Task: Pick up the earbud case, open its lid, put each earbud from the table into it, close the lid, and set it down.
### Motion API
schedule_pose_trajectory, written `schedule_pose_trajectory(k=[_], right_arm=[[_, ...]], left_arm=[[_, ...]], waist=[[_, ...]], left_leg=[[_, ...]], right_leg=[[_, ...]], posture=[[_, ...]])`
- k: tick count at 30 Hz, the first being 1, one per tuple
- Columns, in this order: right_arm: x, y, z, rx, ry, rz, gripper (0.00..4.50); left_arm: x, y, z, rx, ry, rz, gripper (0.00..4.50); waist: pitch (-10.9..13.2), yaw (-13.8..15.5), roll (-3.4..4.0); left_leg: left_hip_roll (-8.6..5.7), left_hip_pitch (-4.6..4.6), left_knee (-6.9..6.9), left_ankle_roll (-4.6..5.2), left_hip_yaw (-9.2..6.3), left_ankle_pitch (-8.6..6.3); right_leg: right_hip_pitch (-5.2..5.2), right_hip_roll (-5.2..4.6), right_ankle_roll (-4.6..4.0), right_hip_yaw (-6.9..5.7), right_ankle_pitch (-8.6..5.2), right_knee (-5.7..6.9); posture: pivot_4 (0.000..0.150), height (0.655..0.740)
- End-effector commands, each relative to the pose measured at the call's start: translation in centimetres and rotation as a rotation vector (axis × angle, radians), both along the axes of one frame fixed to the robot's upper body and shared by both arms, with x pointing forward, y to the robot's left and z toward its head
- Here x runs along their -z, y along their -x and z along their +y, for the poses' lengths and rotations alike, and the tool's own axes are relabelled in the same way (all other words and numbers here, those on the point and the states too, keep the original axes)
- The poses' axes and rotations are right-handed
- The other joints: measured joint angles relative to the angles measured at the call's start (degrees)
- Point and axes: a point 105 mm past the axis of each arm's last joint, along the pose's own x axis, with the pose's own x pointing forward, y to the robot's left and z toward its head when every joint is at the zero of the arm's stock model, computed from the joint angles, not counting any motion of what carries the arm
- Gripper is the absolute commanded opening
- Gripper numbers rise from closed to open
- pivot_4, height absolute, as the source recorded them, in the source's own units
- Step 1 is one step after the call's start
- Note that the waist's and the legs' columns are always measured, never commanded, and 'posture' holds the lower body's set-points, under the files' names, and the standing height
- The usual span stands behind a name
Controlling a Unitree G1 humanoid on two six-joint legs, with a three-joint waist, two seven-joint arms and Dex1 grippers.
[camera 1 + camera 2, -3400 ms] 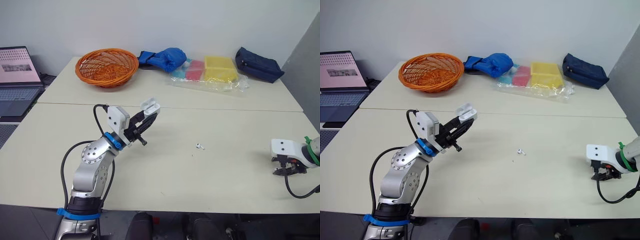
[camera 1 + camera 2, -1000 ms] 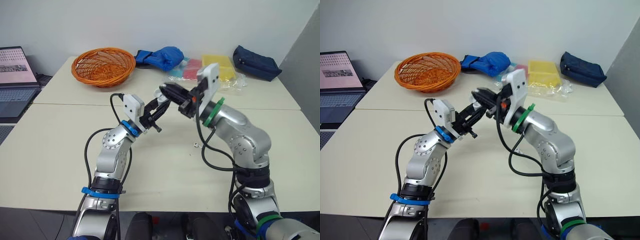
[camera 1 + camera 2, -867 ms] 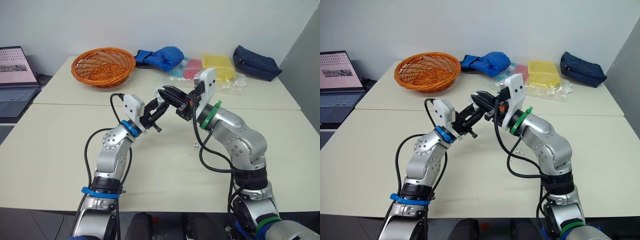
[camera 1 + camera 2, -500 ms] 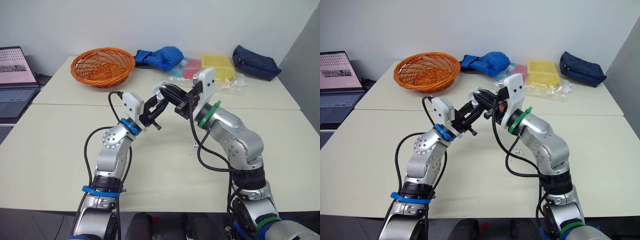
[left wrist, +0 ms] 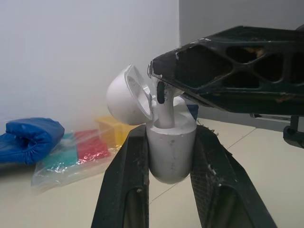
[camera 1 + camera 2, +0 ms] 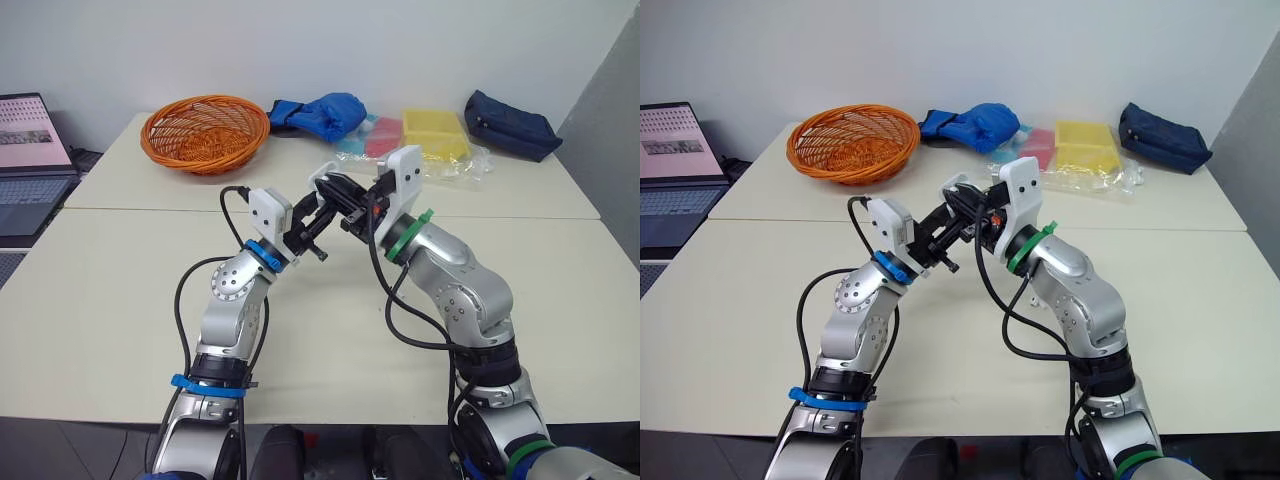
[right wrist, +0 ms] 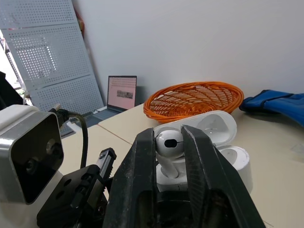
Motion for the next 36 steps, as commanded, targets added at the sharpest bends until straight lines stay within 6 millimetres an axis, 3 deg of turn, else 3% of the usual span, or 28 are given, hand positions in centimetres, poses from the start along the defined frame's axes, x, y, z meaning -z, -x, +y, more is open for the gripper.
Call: schedule_pose_trajectory(k=[1, 11, 17, 23, 27, 32, 34, 36], right_arm=[[-0.2, 0.2, 0.1, 0.010, -0.009, -0.016, 0.45], [1.1, -0.2, -0.1, 0.048, 0.022, -0.002, 0.45], [0.8, -0.5, -0.3, 0.057, 0.023, -0.019, 2.43], [-0.8, 0.3, -0.8, 0.018, -0.012, -0.101, 2.43], [-2.2, 1.8, -3.3, -0.068, 0.024, -0.169, 2.43], [-3.5, 2.3, -6.5, -0.129, 0.194, -0.196, 2.43], [-2.1, 1.7, -7.9, -0.119, 0.349, -0.139, 2.43], [1.7, 1.2, -10.0, -0.127, 0.572, 0.009, 2.43]], left_arm=[[-1.9, 0.3, 0.4, -0.038, 0.059, -0.057, 0.77], [-2.2, 0.4, -0.3, -0.043, 0.097, -0.040, 0.77], [-2.1, 0.5, -0.5, -0.028, 0.087, -0.034, 0.77], [-1.8, 0.4, -0.4, -0.026, 0.080, -0.019, 0.77], [-1.3, 0.1, 0.3, -0.030, 0.055, -0.002, 0.77], [-1.1, -0.1, 1.4, -0.030, 0.006, -0.007, 0.77], [-0.9, 0.0, 2.0, -0.022, -0.022, -0.010, 0.77], [-0.7, 0.1, 2.7, -0.013, -0.053, -0.011, 0.77]], waist=[[0.0, 0.0, 0.00], [0.0, -0.3, 0.00], [0.0, -0.4, 0.00], [0.0, -0.4, 0.00], [0.0, -0.3, 0.00], [0.0, -0.4, 0.02], [0.0, -0.4, 0.01], [0.0, -0.4, 0.01]], left_leg=[[0.00, 0.00, 0.00, 0.00, 0.00, 0.00], [0.00, -0.01, -0.02, 0.00, -0.01, 0.00], [0.00, -0.01, -0.03, 0.00, -0.01, 0.00], [-0.01, -0.02, -0.04, 0.00, 0.00, 0.00], [-0.01, -0.08, -0.06, 0.00, -0.02, 0.00], [-0.03, -0.11, -0.09, 0.00, 0.01, -0.01], [-0.02, -0.08, -0.14, 0.00, -0.01, -0.01], [-0.01, -0.06, -0.21, 0.00, -0.04, -0.01]], right_leg=[[0.00, 0.00, 0.00, 0.00, 0.00, 0.00], [-0.01, 0.00, 0.00, 0.00, 0.00, -0.02], [-0.01, 0.00, 0.00, -0.01, 0.00, -0.03], [-0.01, 0.00, 0.00, -0.01, 0.00, -0.07], [-0.01, -0.01, 0.00, -0.04, 0.00, -0.15], [0.00, -0.04, 0.01, -0.02, 0.00, -0.26], [-0.02, -0.02, -0.01, -0.05, -0.01, -0.26], [-0.03, -0.01, -0.06, -0.07, -0.04, -0.28]], posture=[[0.150, 0.7400], [0.150, 0.7400], [0.150, 0.7400], [0.150, 0.7400], [0.150, 0.7400], [0.150, 0.7400], [0.150, 0.7400], [0.150, 0.7400]])
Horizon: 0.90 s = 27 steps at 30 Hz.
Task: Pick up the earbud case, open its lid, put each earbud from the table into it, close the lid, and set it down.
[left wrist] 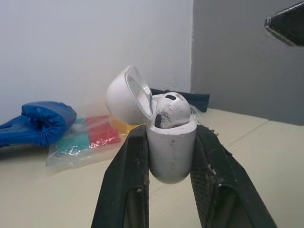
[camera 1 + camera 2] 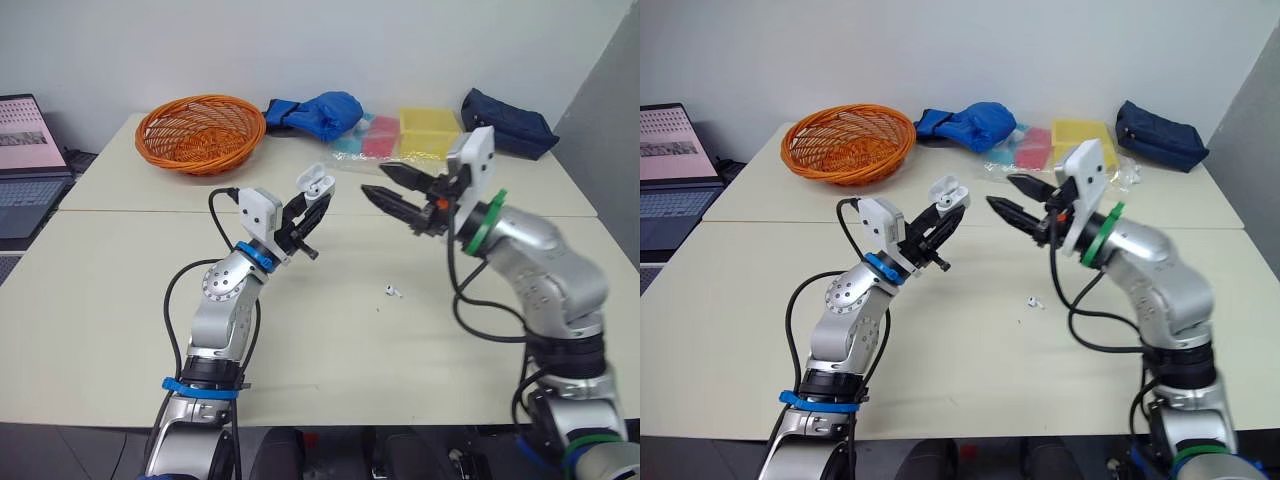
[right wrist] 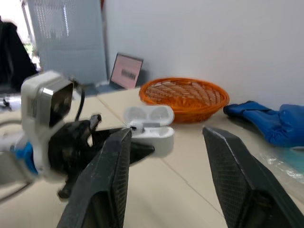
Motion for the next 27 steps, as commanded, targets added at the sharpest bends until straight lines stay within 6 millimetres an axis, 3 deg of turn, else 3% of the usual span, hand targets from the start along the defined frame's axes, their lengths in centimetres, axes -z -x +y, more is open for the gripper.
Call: schedule_pose_trajectory(k=[1, 2, 5, 10, 15, 24, 27], right_arm=[[5.3, 0.1, -2.4, -0.006, 0.311, 0.200, 2.43], [6.7, 0.2, -3.1, -0.006, 0.371, 0.253, 2.43], [8.0, 0.4, -3.5, -0.029, 0.426, 0.277, 2.43], [12.3, -0.6, -2.4, 0.005, 0.474, 0.358, 2.43], [13.3, -2.2, -1.6, 0.067, 0.468, 0.353, 2.43], [16.2, -1.3, -2.0, 0.058, 0.548, 0.392, 2.43], [16.0, -0.9, -2.0, 0.049, 0.548, 0.388, 1.83]], left_arm=[[-1.2, 0.6, 1.0, 0.028, -0.020, -0.054, 0.77], [-1.1, 0.7, 1.2, 0.030, -0.028, -0.055, 0.77], [-1.1, 0.8, 1.4, 0.032, -0.030, -0.053, 0.77], [-1.1, 1.1, 1.3, 0.018, -0.019, -0.053, 0.77], [-0.8, 1.7, 0.9, 0.026, -0.026, -0.052, 0.77], [-1.1, 1.6, 1.3, 0.003, -0.020, -0.055, 0.77], [-1.1, 1.6, 1.2, 0.005, -0.022, -0.055, 0.77]], waist=[[0.0, 0.0, -0.01], [0.0, 0.0, -0.02], [0.0, -0.1, -0.02], [0.0, -0.3, -0.02], [0.0, -0.1, -0.02], [0.0, 0.1, -0.02], [0.0, 0.1, -0.02]], left_leg=[[-0.01, 0.02, -0.04, 0.00, 0.02, 0.00], [0.00, 0.02, -0.09, 0.00, 0.01, 0.00], [-0.01, 0.04, -0.26, 0.00, 0.06, 0.00], [0.02, 0.06, -0.40, 0.00, 0.07, 0.00], [0.00, 0.06, -0.43, -0.01, 0.12, 0.01], [-0.01, 0.04, -0.48, -0.01, 0.08, 0.00], [-0.01, 0.05, -0.49, -0.01, 0.08, 0.00]], right_leg=[[-0.01, 0.00, -0.03, 0.01, -0.02, -0.01], [0.00, -0.01, -0.06, 0.01, -0.04, -0.06], [-0.02, -0.02, -0.06, 0.05, -0.04, -0.18], [-0.07, 0.05, -0.05, 0.07, -0.04, -0.23], [-0.08, 0.02, -0.04, 0.09, -0.03, -0.24], [0.06, 0.01, 0.02, 0.04, 0.01, -0.53], [0.07, 0.00, 0.02, 0.04, 0.01, -0.52]], posture=[[0.150, 0.7400], [0.150, 0.7400], [0.150, 0.7400], [0.150, 0.7400], [0.150, 0.7400], [0.150, 0.7400], [0.150, 0.7400]])
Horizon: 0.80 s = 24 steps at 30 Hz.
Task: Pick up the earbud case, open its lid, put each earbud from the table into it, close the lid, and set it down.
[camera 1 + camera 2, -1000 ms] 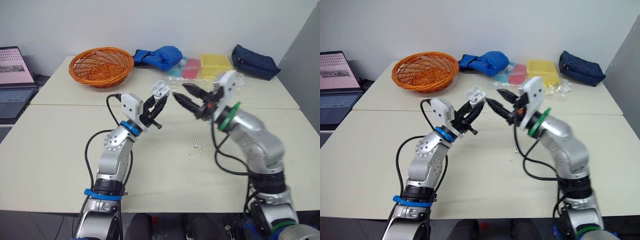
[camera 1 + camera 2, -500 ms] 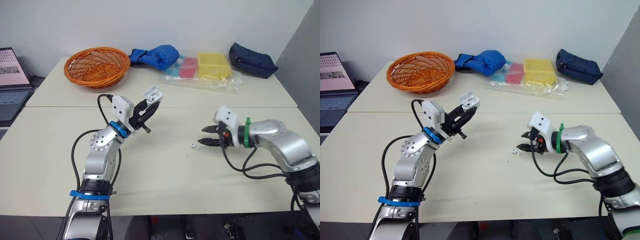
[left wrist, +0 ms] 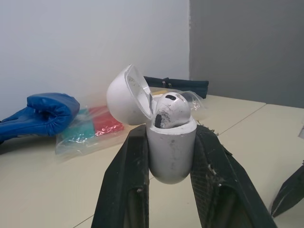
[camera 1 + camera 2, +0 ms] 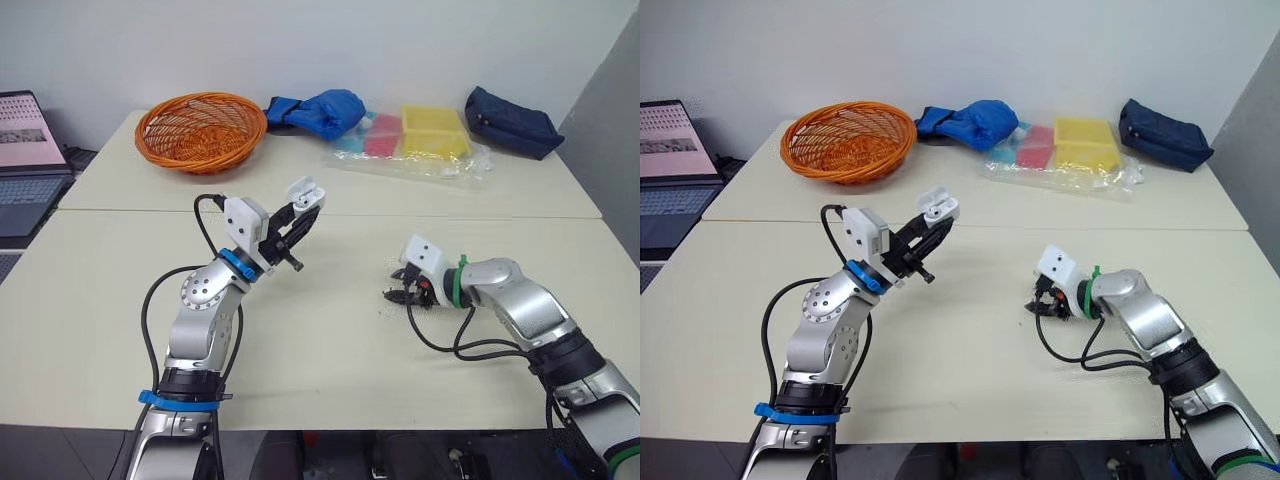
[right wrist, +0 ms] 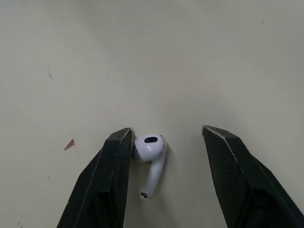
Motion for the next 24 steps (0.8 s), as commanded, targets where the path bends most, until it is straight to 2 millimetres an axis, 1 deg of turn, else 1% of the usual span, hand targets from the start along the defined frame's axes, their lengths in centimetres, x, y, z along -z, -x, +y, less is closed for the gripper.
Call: schedule_pose_trajectory(k=[1, 2, 4, 8, 13, 15, 17, 18, 19, 21, 23, 24], right_arm=[[0.0, 0.6, -0.3, -0.010, 0.019, 0.000, 1.45], [-0.1, 0.7, -0.2, -0.010, 0.015, 0.002, 1.17], [0.0, 0.8, -0.2, -0.008, 0.016, 0.006, 0.43], [0.5, 0.7, -0.7, 0.008, 0.031, 0.003, 0.40], [-0.1, 0.6, -1.2, 0.006, 0.023, -0.013, 0.40], [-1.1, 1.4, -2.6, -0.018, 0.034, -0.007, 0.40], [-1.5, 1.8, -3.2, -0.029, 0.042, -0.004, 0.40], [-1.2, 2.5, -6.1, -0.028, 0.120, 0.028, 0.40], [-1.1, 3.2, -8.2, -0.029, 0.180, 0.054, 0.40], [-1.1, 5.2, -13.5, -0.047, 0.345, 0.144, 0.40], [-1.4, 6.3, -16.1, -0.063, 0.424, 0.205, 0.40], [-1.7, 6.5, -17.1, -0.076, 0.468, 0.215, 0.40]], left_arm=[[-1.5, 0.4, -0.1, 0.009, 0.012, -0.054, 0.77], [-1.5, 0.4, -0.1, 0.010, 0.012, -0.054, 0.77], [-1.5, 0.4, -0.2, 0.012, 0.012, -0.054, 0.77], [-1.6, 0.4, -0.4, 0.021, 0.012, -0.057, 0.77], [-1.6, 0.3, -0.4, 0.028, 0.009, -0.058, 0.77], [-1.6, 0.3, -0.4, 0.031, 0.008, -0.058, 0.77], [-1.6, 0.3, -0.4, 0.032, 0.007, -0.058, 0.77], [-1.5, 0.3, -0.3, 0.029, 0.005, -0.056, 0.77], [-1.3, 0.3, -0.2, 0.027, 0.004, -0.055, 0.77], [-1.1, 0.5, 0.0, 0.023, -0.002, -0.054, 0.77], [-0.9, 0.6, 0.0, 0.022, 0.000, -0.051, 0.77], [-0.8, 0.6, 0.0, 0.023, 0.002, -0.048, 0.77]], waist=[[0.0, 0.0, 0.00], [0.0, 0.0, 0.00], [0.0, 0.0, 0.00], [0.0, 0.0, 0.00], [0.0, 0.0, 0.00], [0.0, 0.3, 0.00], [0.0, 0.8, 0.00], [0.0, 0.9, 0.00], [0.0, 1.2, 0.03], [0.0, 1.9, 0.11], [0.0, 2.1, 0.11], [0.0, 1.9, 0.10]], left_leg=[[0.00, 0.00, 0.00, 0.00, -0.01, 0.00], [0.00, 0.00, 0.00, 0.00, -0.01, 0.00], [0.00, 0.01, 0.01, 0.00, -0.02, 0.00], [-0.01, 0.03, 0.01, 0.00, 0.00, 0.00], [-0.01, 0.03, 0.01, 0.00, -0.01, 0.00], [-0.02, 0.02, 0.02, 0.00, -0.01, 0.00], [-0.06, 0.01, 0.02, 0.00, 0.00, 0.00], [-0.05, 0.01, 0.02, 0.00, 0.02, 0.00], [-0.05, 0.01, 0.02, 0.00, 0.05, 0.00], [-0.10, -0.01, 0.01, 0.00, 0.03, 0.00], [-0.14, 0.00, -0.02, 0.00, 0.07, 0.00], [-0.11, 0.02, 0.00, 0.00, 0.12, -0.01]], right_leg=[[0.00, 0.00, 0.01, 0.00, 0.00, 0.01], [0.01, 0.00, 0.01, -0.01, 0.01, 0.02], [0.01, 0.00, 0.01, -0.01, 0.01, 0.02], [0.02, 0.00, 0.02, 0.00, 0.02, 0.01], [0.04, 0.00, 0.02, -0.01, 0.02, 0.02], [0.04, 0.00, 0.03, -0.01, 0.02, 0.01], [0.04, -0.03, 0.03, -0.01, 0.02, -0.02], [0.05, -0.03, 0.04, 0.00, 0.02, -0.06], [0.04, -0.03, 0.05, 0.02, 0.03, -0.06], [0.04, -0.07, 0.05, -0.03, 0.02, -0.09], [0.05, -0.12, 0.06, -0.02, 0.00, -0.15], [0.05, -0.13, 0.06, 0.01, 0.01, -0.16]], posture=[[0.150, 0.7400], [0.150, 0.7400], [0.150, 0.7400], [0.150, 0.7400], [0.150, 0.7400], [0.150, 0.7400], [0.150, 0.7400], [0.150, 0.7400], [0.150, 0.7400], [0.150, 0.7400], [0.150, 0.7400], [0.150, 0.7400]])
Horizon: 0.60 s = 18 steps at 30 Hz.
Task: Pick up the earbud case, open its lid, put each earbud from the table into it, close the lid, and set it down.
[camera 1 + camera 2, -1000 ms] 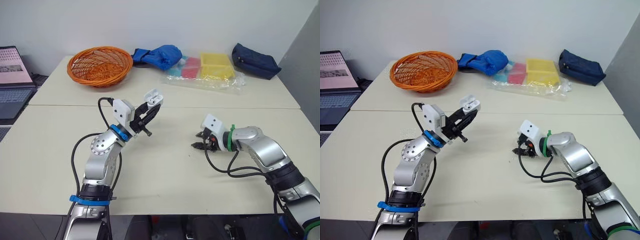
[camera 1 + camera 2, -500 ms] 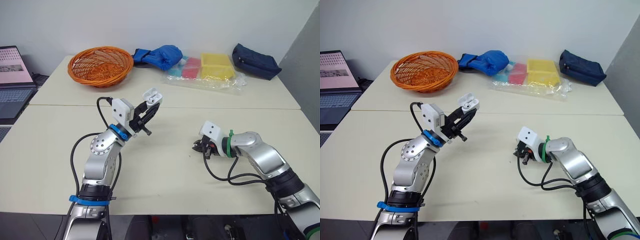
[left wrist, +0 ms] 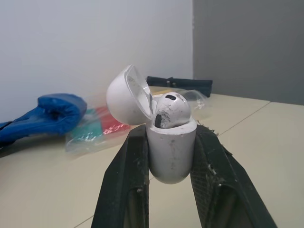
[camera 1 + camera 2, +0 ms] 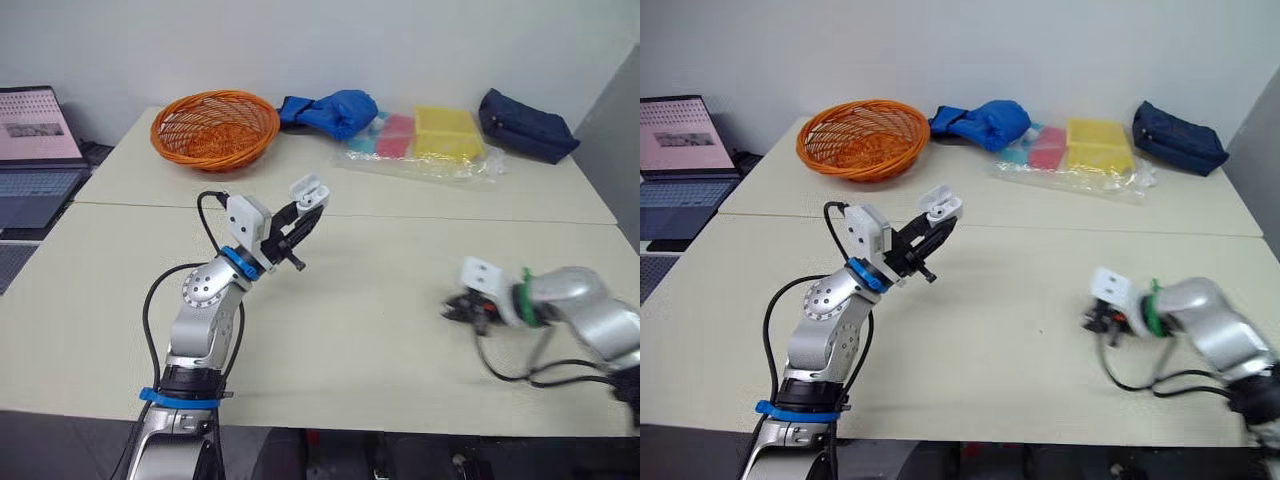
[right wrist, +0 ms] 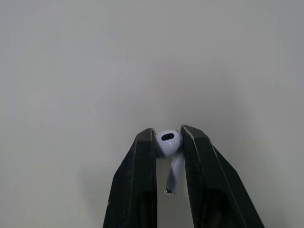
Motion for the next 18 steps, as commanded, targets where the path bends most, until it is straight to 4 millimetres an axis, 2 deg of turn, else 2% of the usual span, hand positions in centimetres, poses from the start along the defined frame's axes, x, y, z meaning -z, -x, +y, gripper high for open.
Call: schedule_pose_trajectory(k=[1, 7, 15, 18], right_arm=[[-1.3, 0.7, -2.3, -0.080, 0.086, 0.033, 0.40], [-1.1, 0.7, -5.5, -0.062, 0.184, 0.091, 0.40], [0.0, 0.0, -5.0, -0.062, 0.168, 0.078, 0.40], [0.3, 0.1, -5.5, -0.069, 0.200, 0.088, 0.40]], left_arm=[[-0.9, 0.6, -0.4, 0.017, 0.017, -0.047, 0.77], [-0.7, 0.7, -0.2, 0.007, 0.022, -0.042, 0.77], [-0.5, 0.8, -0.2, -0.007, 0.028, -0.033, 0.77], [-0.5, 0.9, -0.2, -0.010, 0.031, -0.031, 0.77]], waist=[[0.0, -0.5, -0.01], [0.0, -2.0, 0.01], [0.0, -2.3, 0.00], [0.0, -2.3, 0.00]], left_leg=[[0.02, 0.03, 0.00, 0.00, 0.03, 0.00], [0.11, 0.40, 0.00, 0.01, 0.00, 0.02], [0.11, 0.40, 0.01, -0.01, 0.03, 0.02], [0.11, 0.42, 0.04, -0.01, 0.05, 0.02]], right_leg=[[0.00, 0.00, 0.00, 0.04, 0.00, 0.00], [0.09, 0.18, -0.11, 0.15, 0.08, 0.29], [0.13, 0.18, -0.08, 0.22, 0.09, 0.25], [0.16, 0.17, -0.03, 0.24, 0.12, 0.24]], posture=[[0.150, 0.7400], [0.150, 0.7400], [0.150, 0.7400], [0.150, 0.7400]])
